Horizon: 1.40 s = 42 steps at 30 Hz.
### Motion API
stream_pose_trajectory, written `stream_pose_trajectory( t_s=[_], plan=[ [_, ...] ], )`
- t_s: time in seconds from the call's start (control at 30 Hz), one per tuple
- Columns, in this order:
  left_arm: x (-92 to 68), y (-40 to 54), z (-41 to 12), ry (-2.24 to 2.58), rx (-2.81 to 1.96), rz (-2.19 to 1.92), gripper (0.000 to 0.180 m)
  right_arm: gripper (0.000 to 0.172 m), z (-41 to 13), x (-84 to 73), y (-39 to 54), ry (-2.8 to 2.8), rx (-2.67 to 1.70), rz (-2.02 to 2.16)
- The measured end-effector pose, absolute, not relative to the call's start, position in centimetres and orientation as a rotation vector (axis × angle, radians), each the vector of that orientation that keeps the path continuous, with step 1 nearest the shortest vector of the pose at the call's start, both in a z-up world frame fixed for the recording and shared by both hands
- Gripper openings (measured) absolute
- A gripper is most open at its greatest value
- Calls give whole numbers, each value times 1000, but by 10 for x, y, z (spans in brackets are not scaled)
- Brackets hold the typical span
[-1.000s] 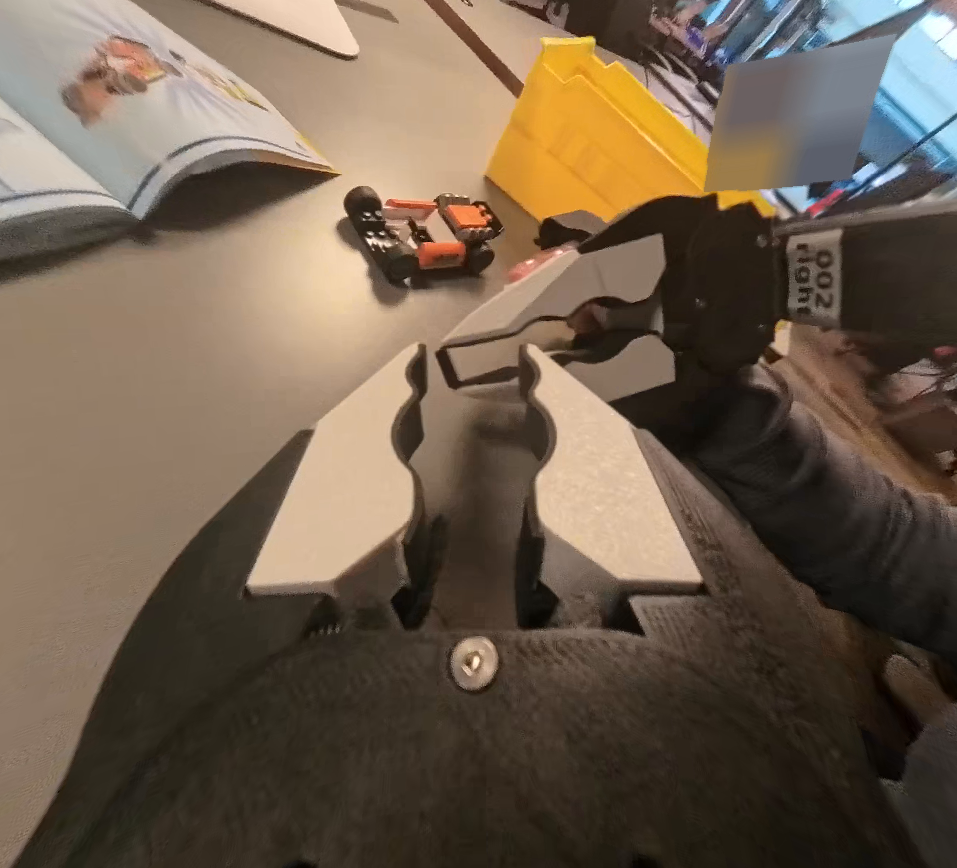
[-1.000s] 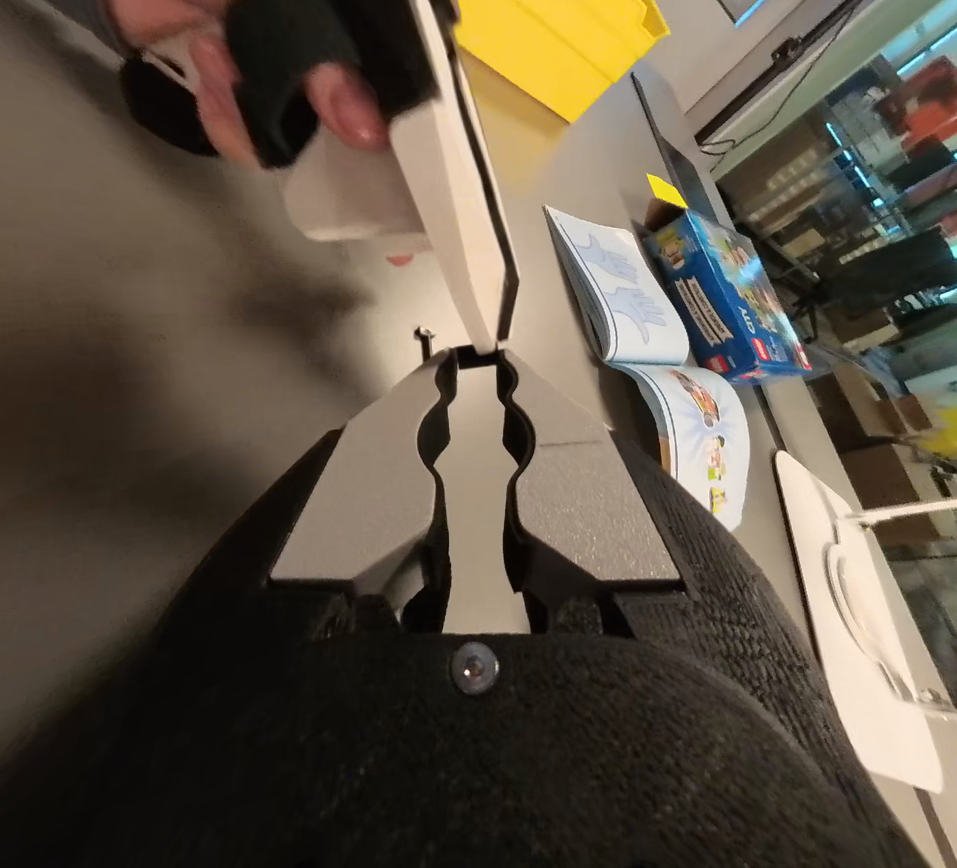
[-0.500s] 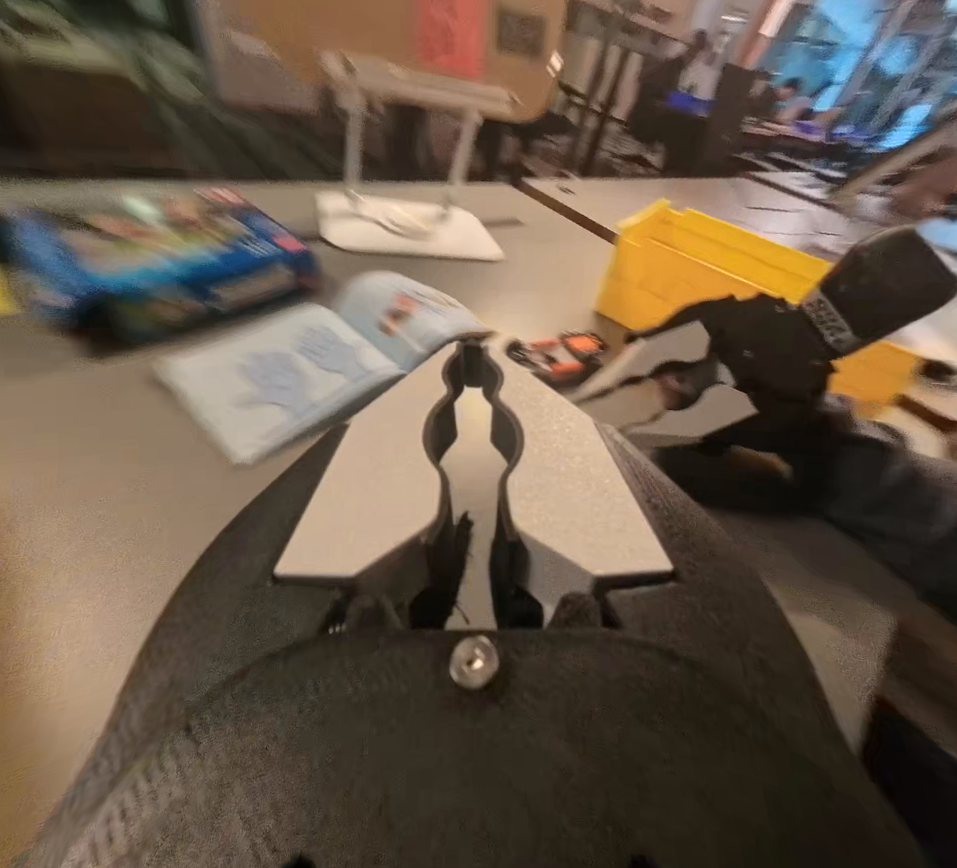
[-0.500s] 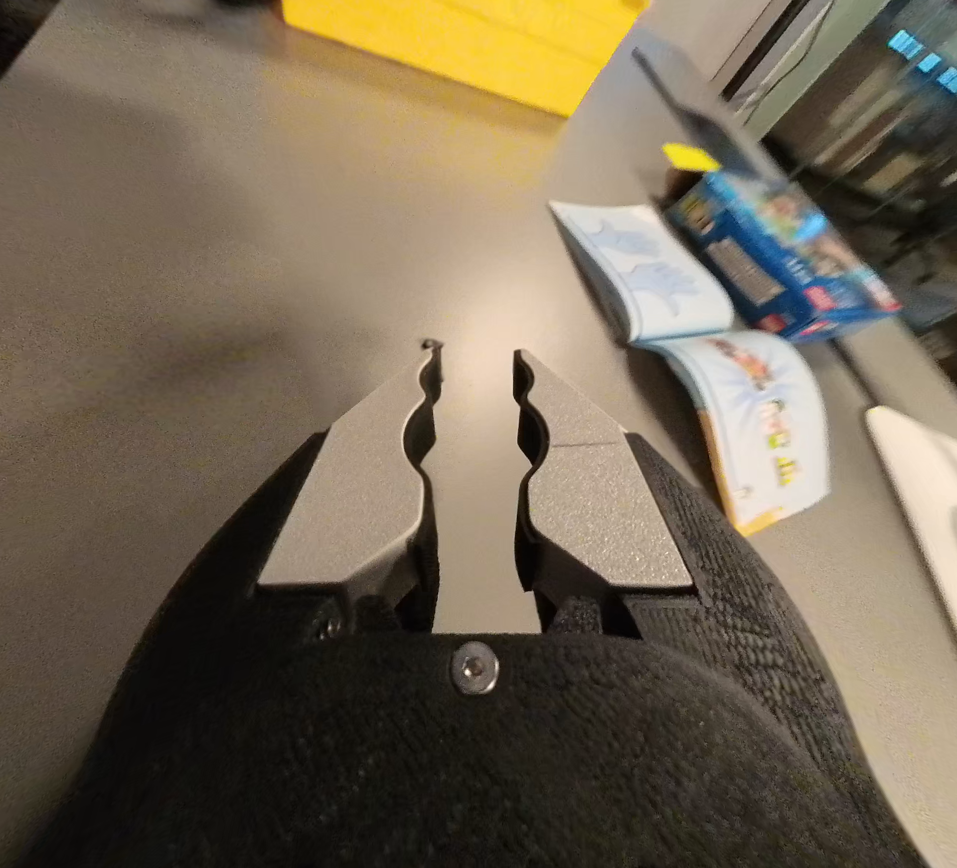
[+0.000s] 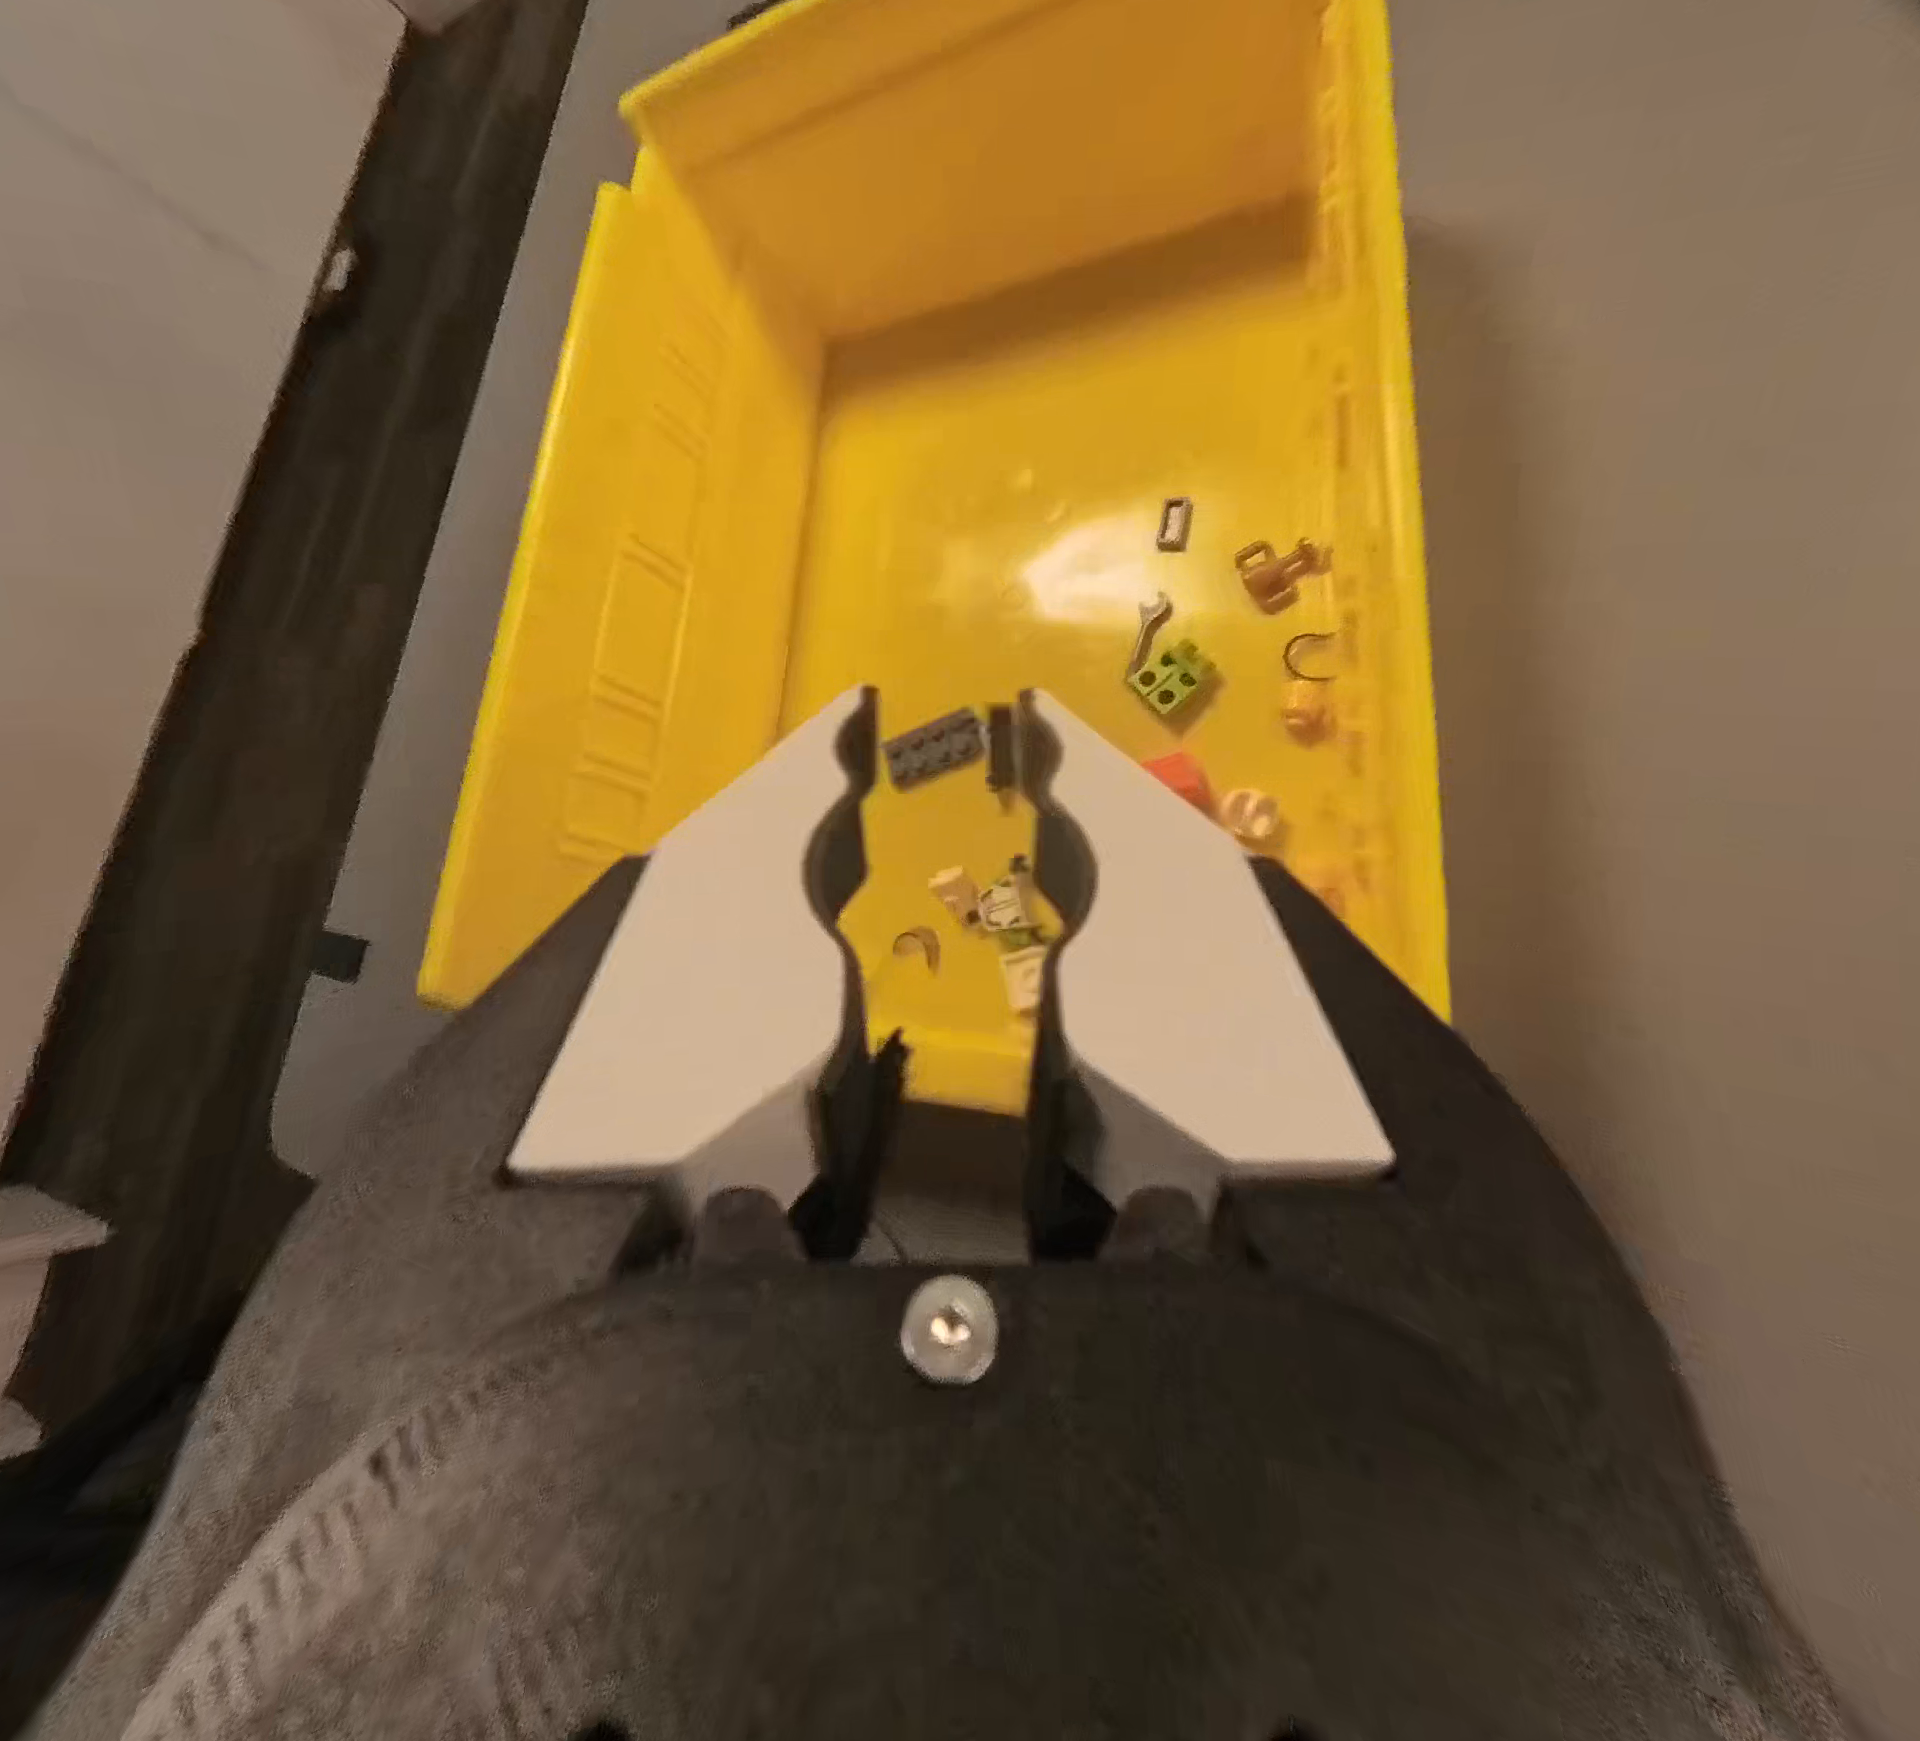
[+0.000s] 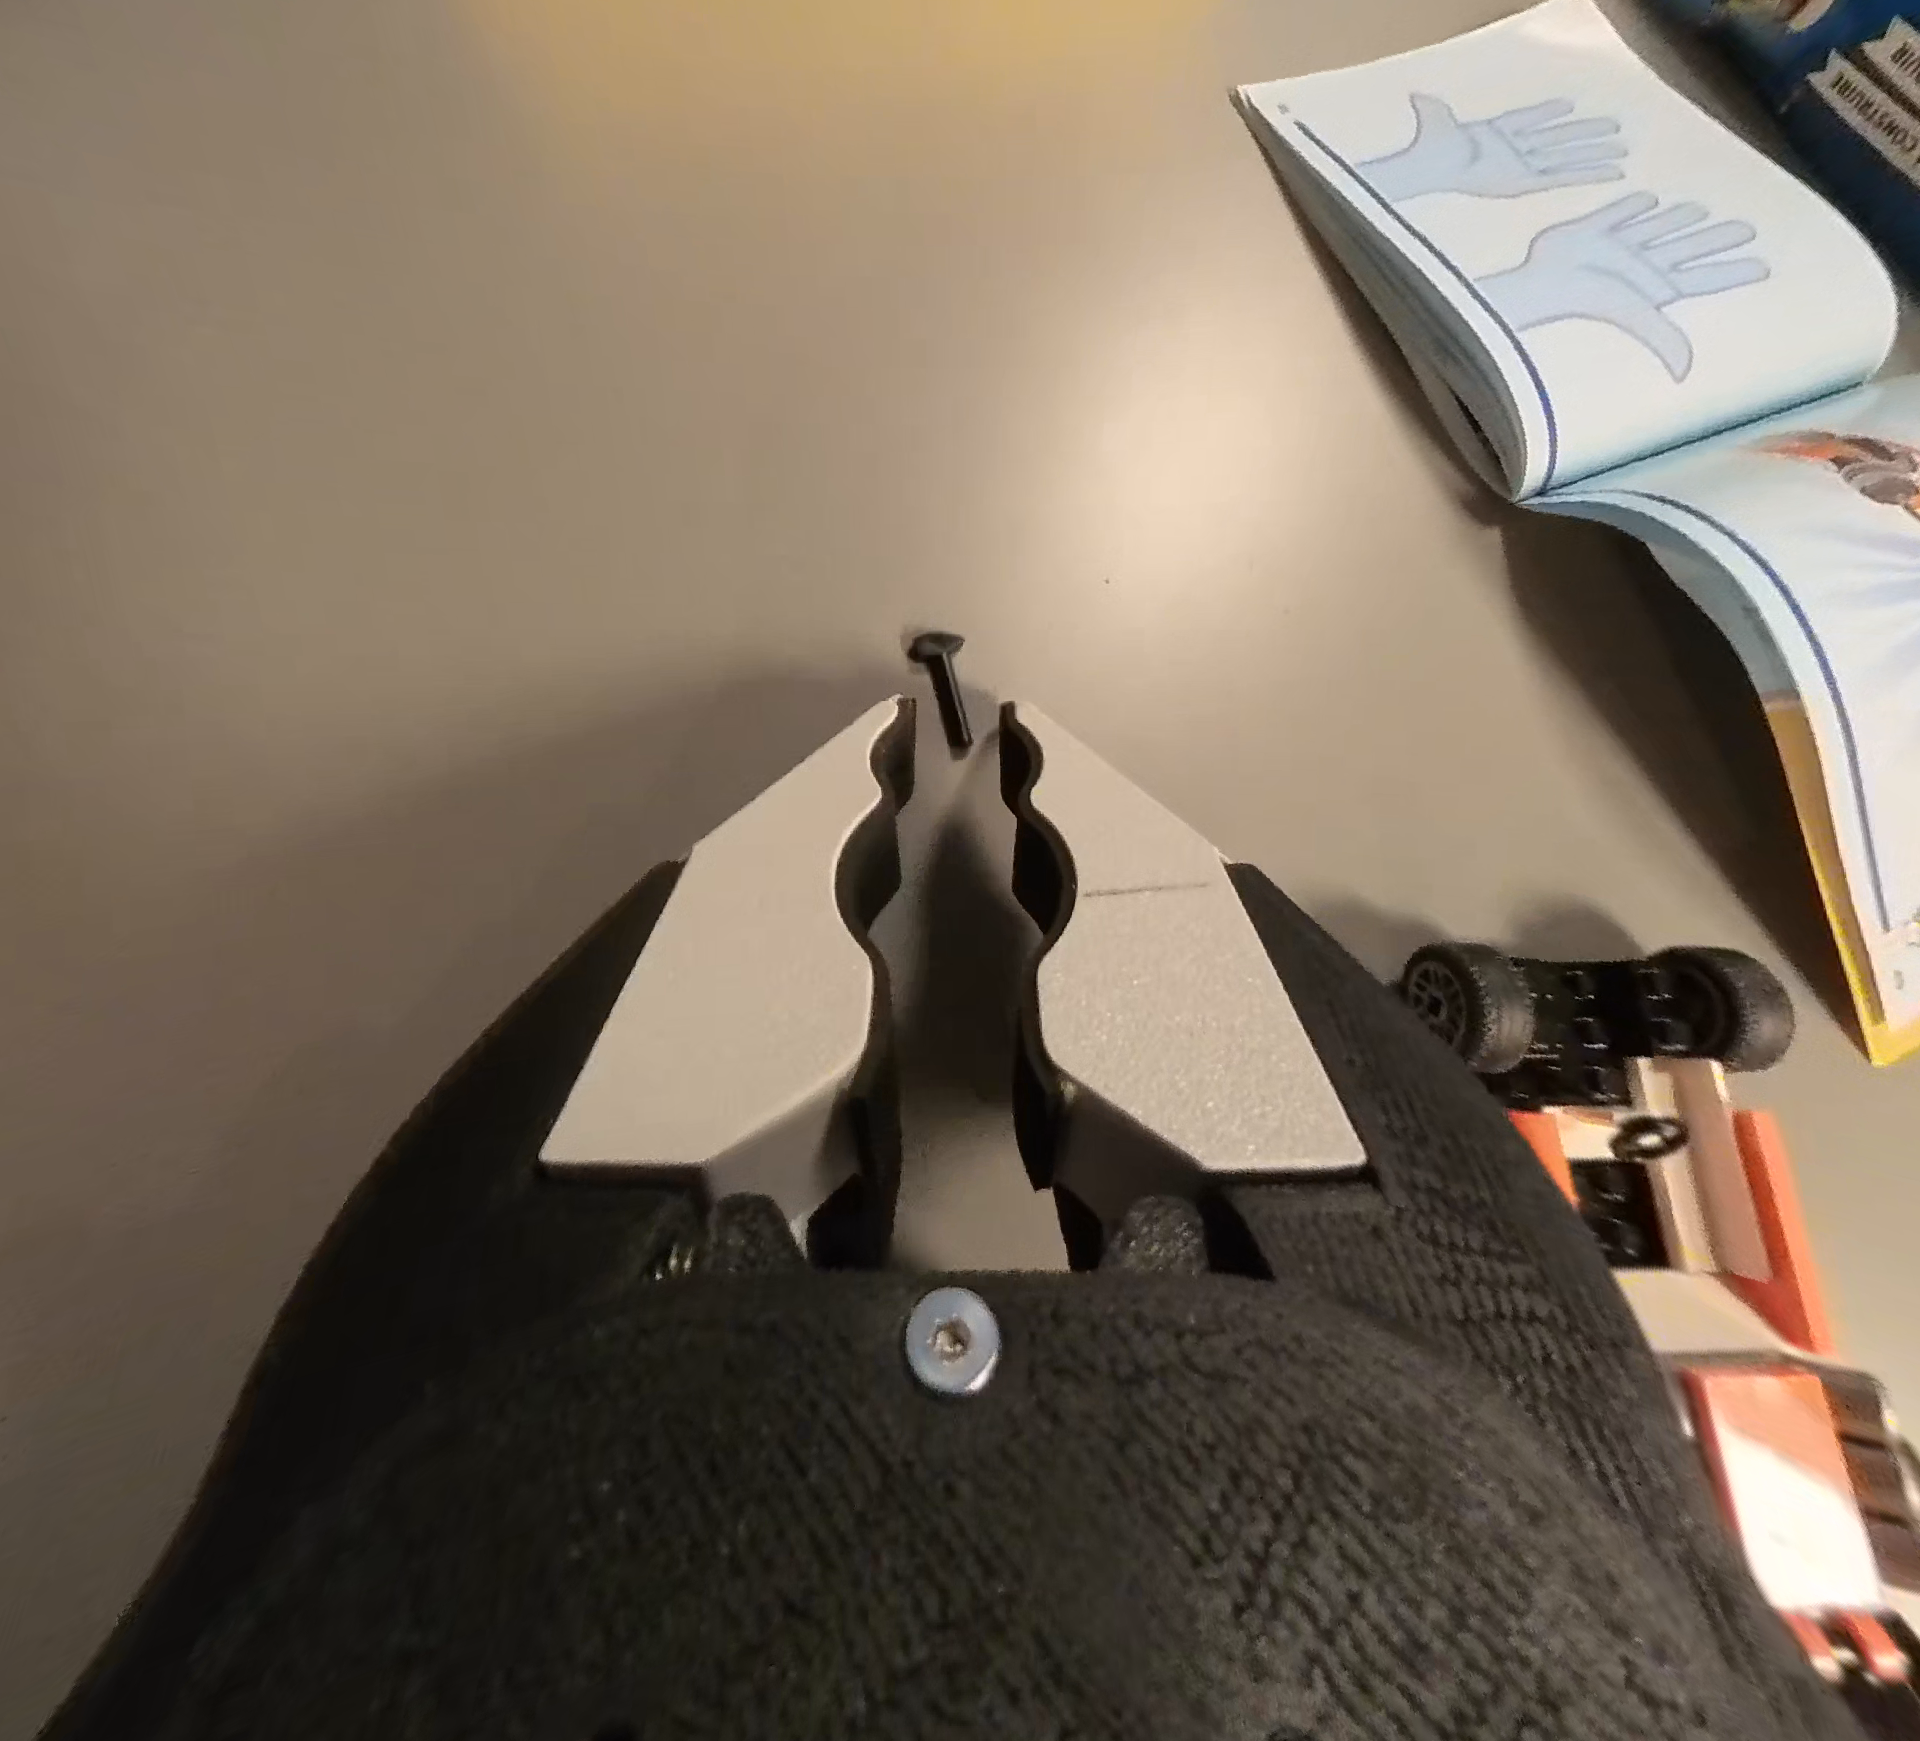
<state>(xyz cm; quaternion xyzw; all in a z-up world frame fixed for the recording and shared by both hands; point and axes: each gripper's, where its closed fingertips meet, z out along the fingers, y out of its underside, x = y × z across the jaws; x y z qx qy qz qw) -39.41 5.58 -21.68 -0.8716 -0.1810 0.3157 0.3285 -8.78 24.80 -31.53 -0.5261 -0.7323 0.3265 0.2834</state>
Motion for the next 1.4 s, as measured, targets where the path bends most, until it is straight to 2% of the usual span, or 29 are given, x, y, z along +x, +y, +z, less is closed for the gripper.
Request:
stream_pose_trajectory(
  t_s=[0.07,0.13,0.2,0.3,0.4,0.5,0.6,0.7,0.73,0.9,0.93,0.97,1.07,1.13,1.23,1.3,1.4],
  plan=[
    [-393,60,-221,-530,-2278,754,53,13,-316,-89,247,-1953,-1459,917],
    [-391,59,-217,-554,-2279,802,70,2,-316,-90,248,-1947,-1472,916],
    [-386,59,-198,-523,-2229,954,73,1,-316,-90,248,-1953,-1447,888],
    [-337,95,-165,-318,-2057,927,64,0,-314,-90,245,-1983,-1304,792],
    [-228,157,-178,35,-2019,374,59,0,-295,-96,240,-1919,-949,647],
    [-125,182,-202,183,-2040,-393,68,0,-279,-98,222,-1865,-659,538],
    [-111,201,-231,154,-2102,-510,58,0,-272,-98,212,-1834,-565,529],
    [-105,207,-259,173,-2202,-497,32,0,-262,-97,211,-1785,-526,529],
    [-99,206,-263,196,-2211,-532,28,0,-260,-97,212,-1774,-517,519],
    [-88,207,-268,172,-2188,-648,23,0,-259,-96,207,-1782,-467,476],
    [-85,206,-267,179,-2178,-679,15,0,-261,-96,207,-1788,-466,467],
    [-81,205,-265,196,-2161,-721,0,0,-260,-97,207,-1784,-461,465],
    [-74,197,-258,314,-2116,-726,0,0,-245,-95,203,-1701,-423,489],
    [-92,196,-243,298,-2084,-595,0,13,-238,-93,214,-1657,-464,489],
    [-162,190,-200,119,-1997,-255,0,32,-237,-84,266,-1610,-738,463],
    [-218,174,-176,-18,-1951,-23,0,36,-239,-73,297,-1567,-922,497],
    [-267,152,-168,-141,-1968,88,0,38,-242,-61,323,-1506,-1118,591]
  ],
)
